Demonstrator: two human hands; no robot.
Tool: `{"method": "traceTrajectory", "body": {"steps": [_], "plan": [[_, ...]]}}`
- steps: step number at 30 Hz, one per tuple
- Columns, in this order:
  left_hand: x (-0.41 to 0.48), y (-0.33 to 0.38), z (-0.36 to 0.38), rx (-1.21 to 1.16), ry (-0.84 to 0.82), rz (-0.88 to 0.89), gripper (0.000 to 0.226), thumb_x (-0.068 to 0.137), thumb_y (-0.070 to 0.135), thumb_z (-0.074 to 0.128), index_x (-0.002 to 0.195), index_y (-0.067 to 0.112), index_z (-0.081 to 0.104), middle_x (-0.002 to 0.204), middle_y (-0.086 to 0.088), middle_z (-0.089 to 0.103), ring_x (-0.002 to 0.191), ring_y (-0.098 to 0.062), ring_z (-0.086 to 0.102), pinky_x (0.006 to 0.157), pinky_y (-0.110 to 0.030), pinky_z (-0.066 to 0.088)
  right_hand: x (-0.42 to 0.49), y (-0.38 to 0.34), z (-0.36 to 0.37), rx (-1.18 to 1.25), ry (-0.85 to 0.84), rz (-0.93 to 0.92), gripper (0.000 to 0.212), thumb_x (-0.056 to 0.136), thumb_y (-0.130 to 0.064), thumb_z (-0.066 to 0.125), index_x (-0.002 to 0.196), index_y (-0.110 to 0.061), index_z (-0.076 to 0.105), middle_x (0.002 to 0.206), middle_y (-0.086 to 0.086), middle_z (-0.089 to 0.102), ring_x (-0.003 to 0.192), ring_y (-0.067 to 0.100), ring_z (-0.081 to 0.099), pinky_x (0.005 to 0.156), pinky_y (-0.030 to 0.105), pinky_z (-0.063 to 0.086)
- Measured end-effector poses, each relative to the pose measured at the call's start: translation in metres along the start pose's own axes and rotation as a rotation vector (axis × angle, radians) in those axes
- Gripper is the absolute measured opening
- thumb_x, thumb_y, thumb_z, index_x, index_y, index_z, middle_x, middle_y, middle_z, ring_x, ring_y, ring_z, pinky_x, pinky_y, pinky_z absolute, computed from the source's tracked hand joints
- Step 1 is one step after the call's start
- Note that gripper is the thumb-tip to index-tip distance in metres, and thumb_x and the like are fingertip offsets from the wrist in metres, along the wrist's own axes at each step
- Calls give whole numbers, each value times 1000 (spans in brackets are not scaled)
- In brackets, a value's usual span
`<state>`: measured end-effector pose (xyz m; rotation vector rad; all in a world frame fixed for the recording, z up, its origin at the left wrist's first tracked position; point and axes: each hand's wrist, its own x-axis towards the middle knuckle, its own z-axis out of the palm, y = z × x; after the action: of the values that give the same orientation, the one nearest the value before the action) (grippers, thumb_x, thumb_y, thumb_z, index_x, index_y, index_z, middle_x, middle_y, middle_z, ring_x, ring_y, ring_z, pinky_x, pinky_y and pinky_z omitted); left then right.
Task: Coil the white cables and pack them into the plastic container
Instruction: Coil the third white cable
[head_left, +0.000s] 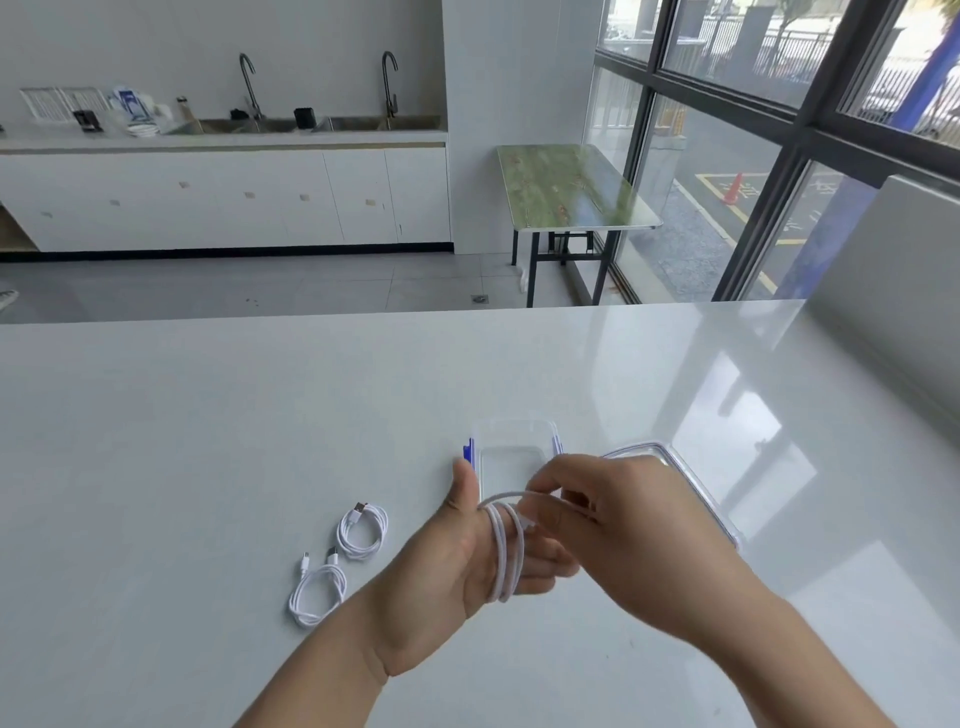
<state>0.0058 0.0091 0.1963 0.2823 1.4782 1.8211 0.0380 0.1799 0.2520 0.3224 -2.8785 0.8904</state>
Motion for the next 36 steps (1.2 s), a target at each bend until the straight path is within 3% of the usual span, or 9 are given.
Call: {"method": "traceTrajectory", "body": {"steps": [3, 6, 8, 11, 13, 16, 25, 30, 36], "plan": [[2, -1, -1, -204, -49, 109, 106, 80, 77, 12, 132, -4, 55, 137, -24, 58, 130, -38, 53, 117, -55, 31, -14, 2, 11, 93, 117, 1, 8, 94, -40, 58, 97, -37, 65, 54, -17, 57, 59, 10, 59, 55, 24, 46], [3, 1, 2, -432, -76, 219, 101, 85, 78, 25, 127, -9, 55, 125, -27, 61, 120, -39, 58, 108, -48, 44, -26, 2, 24, 199, 193, -23, 4, 95, -34, 62, 97, -37, 63, 63, -29, 59, 59, 8, 60, 54, 20, 46], [4, 3, 4, -536, -71, 259, 94, 85, 77, 33, 125, -5, 55, 130, -31, 59, 122, -40, 57, 103, -50, 44, -34, 3, 36, 245, 228, -37, 4, 94, -31, 65, 95, -35, 64, 61, -21, 59, 56, 11, 58, 55, 28, 50], [4, 8, 8, -606, -66, 321, 86, 87, 75, 37, 118, -2, 57, 138, -35, 52, 135, -44, 47, 114, -54, 36, -42, 4, 52, 289, 349, -60, 14, 87, -26, 67, 99, -34, 70, 58, -12, 58, 52, 12, 59, 50, 32, 52], [3, 11, 10, -670, -59, 349, 82, 89, 73, 41, 114, -2, 59, 137, -37, 51, 135, -46, 45, 115, -52, 36, -44, 6, 58, 336, 437, -71, 17, 86, -23, 70, 99, -33, 72, 61, -14, 61, 53, 12, 60, 52, 29, 52], [1, 14, 10, -738, -73, 360, 80, 89, 71, 45, 113, -3, 60, 137, -37, 52, 136, -48, 44, 116, -53, 33, -47, 8, 64, 383, 491, -67, 9, 87, -31, 65, 95, -31, 71, 61, -12, 61, 53, 7, 57, 56, 13, 46], [-2, 13, 14, -789, -9, 373, 77, 91, 70, 42, 114, -2, 58, 132, -34, 57, 132, -47, 49, 115, -53, 36, -50, 14, 76, 477, 406, -71, 12, 85, -34, 66, 82, -25, 74, 59, -7, 61, 51, 11, 59, 53, 13, 43], [-6, 15, 16, -720, 0, 386, 65, 88, 61, 53, 106, 0, 65, 112, -28, 68, 118, -45, 61, 105, -49, 48, -42, 31, 79, 615, 298, 64, 15, 82, -42, 71, 74, -29, 70, 63, -10, 66, 59, 11, 60, 63, 16, 46], [-10, 20, 20, -667, -52, 385, 37, 82, 35, 74, 95, 3, 63, 88, -20, 67, 90, -38, 69, 87, -43, 56, -32, 43, 79, 1129, 64, 207, 20, 72, -35, 81, 80, -18, 74, 69, -1, 62, 68, 15, 54, 68, 25, 45]]}}
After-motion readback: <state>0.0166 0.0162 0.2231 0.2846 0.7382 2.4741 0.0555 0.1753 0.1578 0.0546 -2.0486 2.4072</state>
